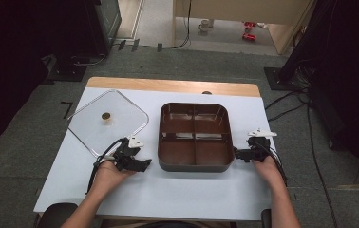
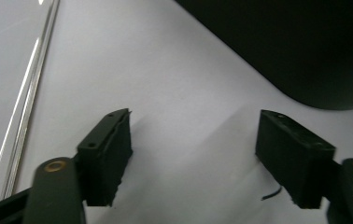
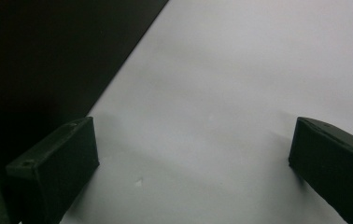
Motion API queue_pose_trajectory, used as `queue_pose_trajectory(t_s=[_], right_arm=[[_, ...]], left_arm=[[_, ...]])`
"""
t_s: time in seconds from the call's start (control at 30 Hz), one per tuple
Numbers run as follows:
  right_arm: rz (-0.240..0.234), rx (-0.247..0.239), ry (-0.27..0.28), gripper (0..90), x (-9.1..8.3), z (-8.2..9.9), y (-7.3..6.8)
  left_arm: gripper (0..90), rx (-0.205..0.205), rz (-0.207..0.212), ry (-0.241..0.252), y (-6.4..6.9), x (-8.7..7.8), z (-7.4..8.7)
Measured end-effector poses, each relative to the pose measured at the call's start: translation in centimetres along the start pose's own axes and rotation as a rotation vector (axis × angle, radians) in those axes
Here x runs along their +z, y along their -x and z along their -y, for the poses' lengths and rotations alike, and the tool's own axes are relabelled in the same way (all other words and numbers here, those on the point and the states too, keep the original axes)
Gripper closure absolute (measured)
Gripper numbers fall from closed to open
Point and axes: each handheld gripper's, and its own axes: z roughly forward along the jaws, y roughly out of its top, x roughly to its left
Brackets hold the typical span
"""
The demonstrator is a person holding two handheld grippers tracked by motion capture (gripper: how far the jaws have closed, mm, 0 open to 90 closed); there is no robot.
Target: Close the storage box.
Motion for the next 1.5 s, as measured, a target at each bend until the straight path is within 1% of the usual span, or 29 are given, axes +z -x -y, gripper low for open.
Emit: queue_pose_trajectory(t_s=[0.13,0.2,0.27,0.4,0.43,0.5,0.53,0.57,0.6,0.67,0.73,0.87,0.93,1.1,1.27,1.3,1.33,1.43,1.5], right_arm=[[0.000,0.000,0.000,0.7,0.0,0.0,0.0],[0.000,0.000,0.000,0.7,0.0,0.0,0.0],[0.000,0.000,0.000,0.7,0.0,0.0,0.0],[0.000,0.000,0.000,0.7,0.0,0.0,0.0],[0.000,0.000,0.000,0.7,0.0,0.0,0.0],[0.001,0.000,-0.001,0.7,0.0,0.0,0.0],[0.001,0.000,-0.001,0.7,0.0,0.0,0.0],[0.001,0.000,-0.001,0.7,0.0,0.0,0.0],[0.001,0.000,-0.001,0.7,0.0,0.0,0.0],[0.000,0.000,-0.001,0.7,0.0,0.0,0.0],[0.001,0.000,-0.001,0.7,0.0,0.0,0.0],[0.000,0.000,0.000,0.7,0.0,0.0,0.0],[0.000,0.000,0.000,0.7,0.0,0.0,0.0],[0.000,0.000,0.000,0.7,0.0,0.0,0.0],[0.000,0.000,0.000,0.7,0.0,0.0,0.0],[0.000,0.000,0.000,0.7,0.0,0.0,0.0],[0.000,0.000,0.000,0.7,0.0,0.0,0.0],[0.000,-0.001,0.000,0.7,0.0,0.0,0.0],[0.000,-0.001,0.000,0.7,0.0,0.0,0.0]], left_arm=[[33.9,-0.015,0.061,-0.017,-0.2,-0.2,-0.4],[35.0,-0.012,0.067,-0.018,-0.3,-0.4,-0.6],[38.6,-0.016,0.070,-0.001,-0.4,-0.7,-0.7],[38.6,-0.016,0.066,0.032,-1.0,-1.4,-0.8],[38.2,-0.016,0.066,0.032,-1.0,-1.4,-0.8],[37.1,-0.015,0.068,0.068,-1.4,-1.7,-0.8],[37.0,-0.015,0.068,0.068,-1.4,-1.7,-0.8],[37.0,-0.022,0.069,0.078,-1.7,-1.9,-0.8],[37.0,-0.022,0.069,0.078,-1.7,-1.9,-0.8],[37.0,-0.014,0.059,0.076,-2.1,-2.1,-0.9],[37.0,-0.021,0.064,0.084,-2.5,-2.2,-1.0],[36.2,-0.039,0.059,0.087,-3.4,-2.3,-1.0],[36.1,-0.039,0.054,0.087,-3.6,-2.3,-1.0],[36.2,-0.058,0.038,0.097,-4.6,-2.5,-1.1],[36.4,-0.068,0.028,0.098,-5.5,-2.5,-1.3],[36.6,-0.075,0.025,0.099,-5.7,-2.4,-1.3],[36.5,-0.075,0.025,0.099,-5.7,-2.4,-1.3],[36.8,-0.079,0.009,0.101,-6.2,-2.3,-1.4],[36.8,-0.094,0.011,0.111,-6.5,-2.3,-1.5]])
